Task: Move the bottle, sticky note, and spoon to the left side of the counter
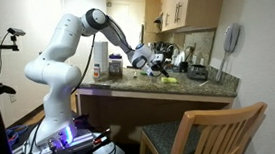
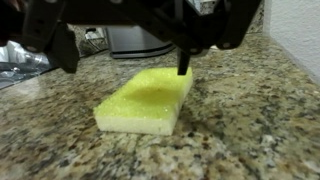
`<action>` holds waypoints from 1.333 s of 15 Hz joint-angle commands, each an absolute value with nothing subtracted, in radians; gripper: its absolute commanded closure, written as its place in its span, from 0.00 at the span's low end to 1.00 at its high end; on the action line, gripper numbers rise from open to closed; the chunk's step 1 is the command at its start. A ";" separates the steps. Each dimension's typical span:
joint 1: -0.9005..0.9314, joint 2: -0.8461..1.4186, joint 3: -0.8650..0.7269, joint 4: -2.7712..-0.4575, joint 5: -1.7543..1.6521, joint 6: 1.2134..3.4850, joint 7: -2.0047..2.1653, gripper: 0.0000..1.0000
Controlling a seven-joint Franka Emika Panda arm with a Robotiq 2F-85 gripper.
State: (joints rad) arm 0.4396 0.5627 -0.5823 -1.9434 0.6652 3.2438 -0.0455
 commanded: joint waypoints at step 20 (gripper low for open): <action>0.558 0.586 -0.804 -1.882 0.144 2.850 0.506 0.90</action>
State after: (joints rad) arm 0.6001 0.7013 -0.8558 -1.8384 0.2058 2.8764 0.5162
